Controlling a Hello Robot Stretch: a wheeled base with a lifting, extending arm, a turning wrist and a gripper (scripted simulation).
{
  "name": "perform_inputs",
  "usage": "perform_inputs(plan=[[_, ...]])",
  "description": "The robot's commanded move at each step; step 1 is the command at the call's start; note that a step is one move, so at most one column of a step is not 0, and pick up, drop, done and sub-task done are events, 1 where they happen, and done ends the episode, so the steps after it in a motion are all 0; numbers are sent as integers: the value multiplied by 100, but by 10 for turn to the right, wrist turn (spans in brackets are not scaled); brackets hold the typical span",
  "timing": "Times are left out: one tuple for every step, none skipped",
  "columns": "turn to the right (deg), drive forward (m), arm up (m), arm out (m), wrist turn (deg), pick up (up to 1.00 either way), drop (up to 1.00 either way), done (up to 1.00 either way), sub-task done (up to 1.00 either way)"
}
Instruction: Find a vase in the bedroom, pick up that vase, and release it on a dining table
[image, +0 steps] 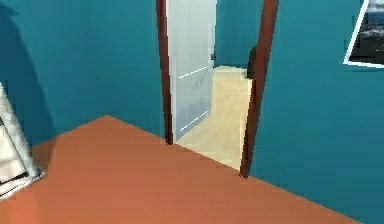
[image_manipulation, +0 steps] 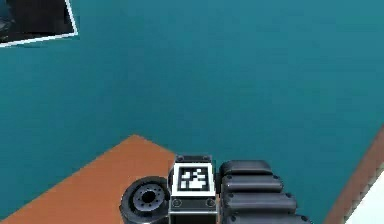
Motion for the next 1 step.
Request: perform_inputs(plan=[[0,100,0,0,0,0,0,0,0]])
